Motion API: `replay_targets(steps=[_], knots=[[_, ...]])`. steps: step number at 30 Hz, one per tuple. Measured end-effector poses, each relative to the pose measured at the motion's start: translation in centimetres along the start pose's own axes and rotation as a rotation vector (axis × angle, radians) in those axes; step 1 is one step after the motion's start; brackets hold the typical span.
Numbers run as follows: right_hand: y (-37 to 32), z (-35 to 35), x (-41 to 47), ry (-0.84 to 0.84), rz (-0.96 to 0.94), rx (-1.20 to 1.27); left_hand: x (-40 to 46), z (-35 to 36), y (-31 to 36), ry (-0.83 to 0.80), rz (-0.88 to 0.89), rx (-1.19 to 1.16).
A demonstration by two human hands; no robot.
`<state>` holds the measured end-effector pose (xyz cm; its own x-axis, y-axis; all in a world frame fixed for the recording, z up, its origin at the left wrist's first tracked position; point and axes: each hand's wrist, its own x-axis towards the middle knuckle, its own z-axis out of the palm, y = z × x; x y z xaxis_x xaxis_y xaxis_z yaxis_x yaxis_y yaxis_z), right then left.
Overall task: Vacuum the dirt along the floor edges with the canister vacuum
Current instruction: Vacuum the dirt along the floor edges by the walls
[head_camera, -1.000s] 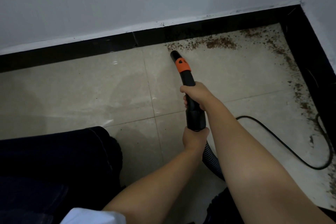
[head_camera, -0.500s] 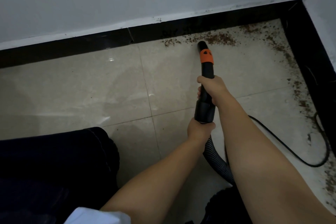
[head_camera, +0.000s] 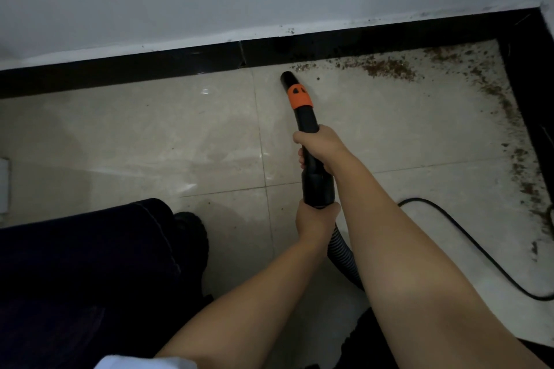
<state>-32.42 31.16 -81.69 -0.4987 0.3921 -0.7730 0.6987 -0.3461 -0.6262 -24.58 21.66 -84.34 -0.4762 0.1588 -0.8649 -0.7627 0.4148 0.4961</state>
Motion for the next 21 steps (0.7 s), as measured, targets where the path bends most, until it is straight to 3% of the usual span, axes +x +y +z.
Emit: replay_targets(steps=[11, 16, 21], knots=[[0.9, -5.9, 0.5, 0.261, 0.025, 0.243, 0.0, 2.4, 1.6, -0.166, 0.073, 0.235], [0.1, -8.5, 1.0, 0.271, 0.043, 0.251, -0.2, 4.2, 3.1, -0.251, 0.051, 0.258], [-0.8, -8.4, 1.3, 0.205, 0.056, 0.225, 0.0, 4.2, 3.4, -0.233, 0.061, 0.214]])
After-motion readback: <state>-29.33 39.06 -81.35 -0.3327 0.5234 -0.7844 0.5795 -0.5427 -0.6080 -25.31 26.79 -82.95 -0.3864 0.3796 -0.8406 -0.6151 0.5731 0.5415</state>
